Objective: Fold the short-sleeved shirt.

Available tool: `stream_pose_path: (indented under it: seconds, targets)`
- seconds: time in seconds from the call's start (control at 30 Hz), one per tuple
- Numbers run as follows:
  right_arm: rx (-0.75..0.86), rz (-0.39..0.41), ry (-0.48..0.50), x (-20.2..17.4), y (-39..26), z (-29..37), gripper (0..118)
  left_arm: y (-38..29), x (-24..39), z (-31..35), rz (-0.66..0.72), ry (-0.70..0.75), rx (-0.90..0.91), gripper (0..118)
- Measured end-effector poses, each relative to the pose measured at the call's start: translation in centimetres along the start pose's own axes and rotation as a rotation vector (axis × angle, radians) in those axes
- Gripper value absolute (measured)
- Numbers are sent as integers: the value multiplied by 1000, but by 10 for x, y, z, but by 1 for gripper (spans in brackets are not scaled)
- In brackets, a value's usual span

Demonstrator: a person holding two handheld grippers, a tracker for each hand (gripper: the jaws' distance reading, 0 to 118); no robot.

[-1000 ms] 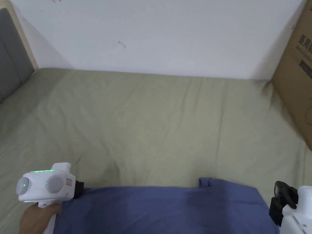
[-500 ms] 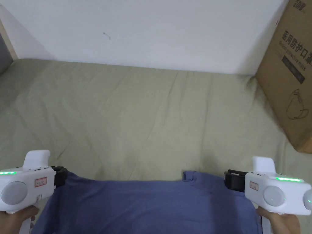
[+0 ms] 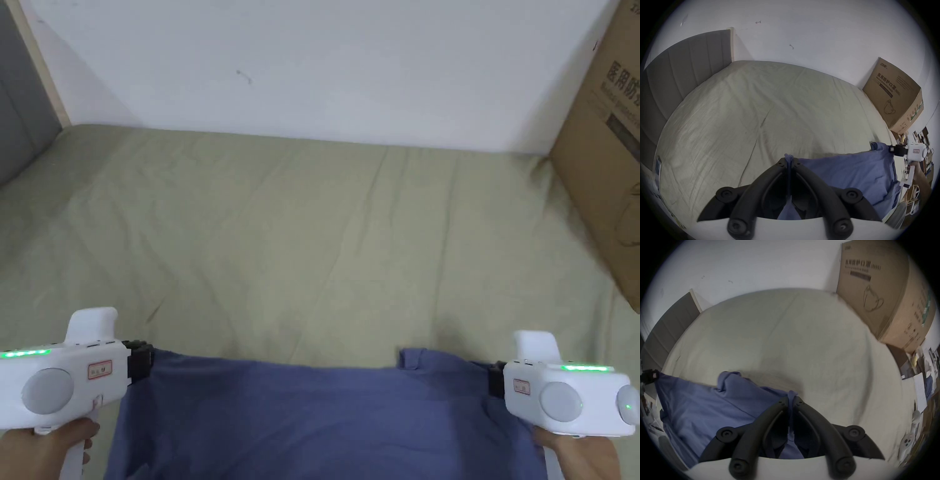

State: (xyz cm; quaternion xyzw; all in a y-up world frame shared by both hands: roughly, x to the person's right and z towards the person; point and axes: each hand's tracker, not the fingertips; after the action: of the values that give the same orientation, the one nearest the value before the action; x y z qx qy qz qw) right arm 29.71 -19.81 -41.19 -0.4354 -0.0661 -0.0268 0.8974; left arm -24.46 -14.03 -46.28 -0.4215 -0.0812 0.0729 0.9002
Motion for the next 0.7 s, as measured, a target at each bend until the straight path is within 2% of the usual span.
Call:
stream_pose_path:
  seconds: [0.2, 0.4, 0.57, 0.7]
  targets:
    - [161, -9, 59, 4, -16, 102, 4, -12, -9, 37, 27, 26, 19, 3]
    - [256, -7, 92, 6, -62, 188, 4, -35, -23, 86, 35, 30, 41, 3]
    - [263, -56, 114, 2, -119, 233, 4, -75, -32, 118, 37, 16, 31, 3]
    - [205, -90, 106, 3, -166, 236, 4, -115, -40, 122, 59, 26, -24, 3]
